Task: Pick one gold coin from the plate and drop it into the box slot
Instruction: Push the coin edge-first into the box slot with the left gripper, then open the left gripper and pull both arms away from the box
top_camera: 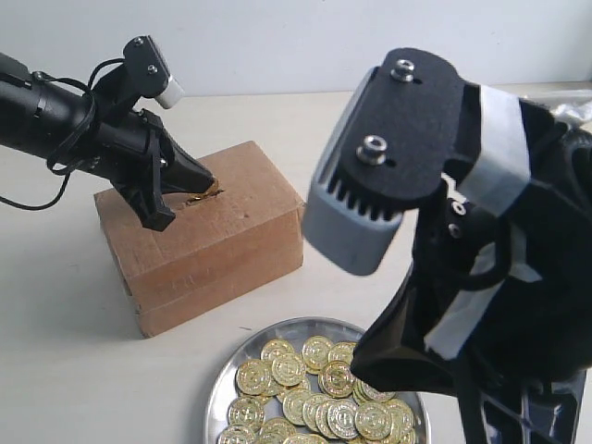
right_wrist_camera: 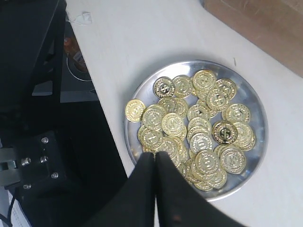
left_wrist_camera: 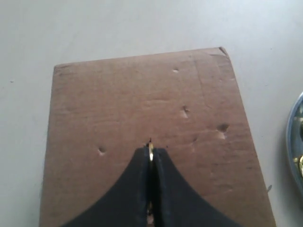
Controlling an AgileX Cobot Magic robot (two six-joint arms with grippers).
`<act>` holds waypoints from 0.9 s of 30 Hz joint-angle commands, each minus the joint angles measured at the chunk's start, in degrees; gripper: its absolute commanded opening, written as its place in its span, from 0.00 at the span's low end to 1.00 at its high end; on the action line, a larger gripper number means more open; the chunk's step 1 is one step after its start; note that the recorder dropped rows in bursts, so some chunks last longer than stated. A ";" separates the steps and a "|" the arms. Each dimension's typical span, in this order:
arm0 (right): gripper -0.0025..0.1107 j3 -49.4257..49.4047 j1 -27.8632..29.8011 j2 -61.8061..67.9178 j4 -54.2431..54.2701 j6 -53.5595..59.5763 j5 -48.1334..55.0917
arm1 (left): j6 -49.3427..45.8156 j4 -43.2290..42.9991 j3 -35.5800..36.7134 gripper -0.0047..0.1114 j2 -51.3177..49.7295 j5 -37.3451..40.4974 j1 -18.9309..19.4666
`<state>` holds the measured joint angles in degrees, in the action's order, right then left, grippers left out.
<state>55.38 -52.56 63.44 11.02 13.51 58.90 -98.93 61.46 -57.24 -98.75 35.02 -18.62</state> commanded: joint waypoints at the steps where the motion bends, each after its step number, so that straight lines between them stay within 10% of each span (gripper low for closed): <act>1: 0.02 -0.30 -0.08 -0.36 0.14 0.37 -0.22 | -0.35 0.82 -0.42 0.04 0.02 -1.53 -0.31; 27: 0.02 -0.30 -0.08 -0.36 0.35 0.40 -0.11 | 3.39 0.40 -0.31 0.04 0.49 0.16 -0.31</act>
<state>55.38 -52.56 63.44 11.02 13.65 58.90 -95.95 61.35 -57.24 -97.97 34.73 -18.62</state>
